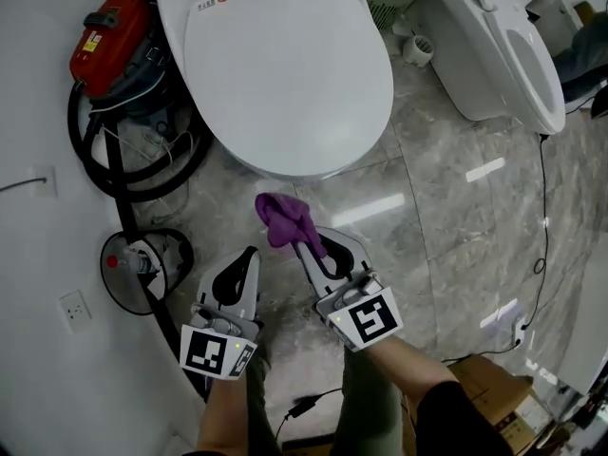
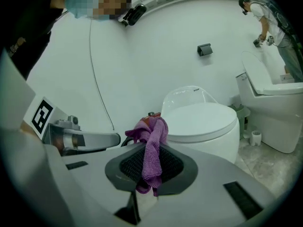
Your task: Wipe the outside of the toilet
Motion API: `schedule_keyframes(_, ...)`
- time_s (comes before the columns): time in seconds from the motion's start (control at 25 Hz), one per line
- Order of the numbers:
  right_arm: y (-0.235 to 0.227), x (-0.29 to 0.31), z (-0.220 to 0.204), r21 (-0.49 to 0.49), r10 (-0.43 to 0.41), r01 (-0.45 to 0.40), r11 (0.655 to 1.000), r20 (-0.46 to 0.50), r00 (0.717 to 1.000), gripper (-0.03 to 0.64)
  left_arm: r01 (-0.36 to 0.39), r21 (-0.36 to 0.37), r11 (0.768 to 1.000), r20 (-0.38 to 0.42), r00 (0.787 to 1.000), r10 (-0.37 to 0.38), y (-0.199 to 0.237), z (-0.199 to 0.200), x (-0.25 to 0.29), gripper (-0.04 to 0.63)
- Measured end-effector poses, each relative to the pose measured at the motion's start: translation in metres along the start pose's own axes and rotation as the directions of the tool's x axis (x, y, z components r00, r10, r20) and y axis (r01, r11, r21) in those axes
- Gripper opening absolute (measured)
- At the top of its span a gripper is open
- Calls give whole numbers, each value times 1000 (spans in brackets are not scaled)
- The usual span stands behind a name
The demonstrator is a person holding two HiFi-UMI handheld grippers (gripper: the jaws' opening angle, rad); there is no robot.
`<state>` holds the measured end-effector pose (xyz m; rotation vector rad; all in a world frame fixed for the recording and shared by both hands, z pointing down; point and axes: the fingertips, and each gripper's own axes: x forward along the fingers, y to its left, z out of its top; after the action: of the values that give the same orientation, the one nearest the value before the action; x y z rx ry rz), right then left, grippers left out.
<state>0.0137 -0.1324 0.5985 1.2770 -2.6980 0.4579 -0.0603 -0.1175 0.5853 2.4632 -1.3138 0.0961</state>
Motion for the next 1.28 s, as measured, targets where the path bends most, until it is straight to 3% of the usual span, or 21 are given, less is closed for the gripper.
schedule_keyframes(0.24,-10,36,-31,-107,39,-31,994,78,996,43,-31,22,999,68,997,30,27,-34,17,6)
schedule_keyframes(0.48,-21,62,-58,-151,92,-69,986,151,984,43,-25,54,998,132,991,18,48,-60,41,6)
schedule_keyframes(0.72,-35,74,-65,-194,120,-81,978,196,973,43,-22,104,994,183,983,3,61,-62,69,6)
schedule_keyframes(1.12,-59,61,-66,-200,131,-91,976,201,971,43,46,141,989,112,992,-63,39,-75,83,6)
schedule_keyframes(1.28,-80,46,-72,-189,112,-76,979,191,975,43,123,174,977,95,985,-141,15,-81,94,7)
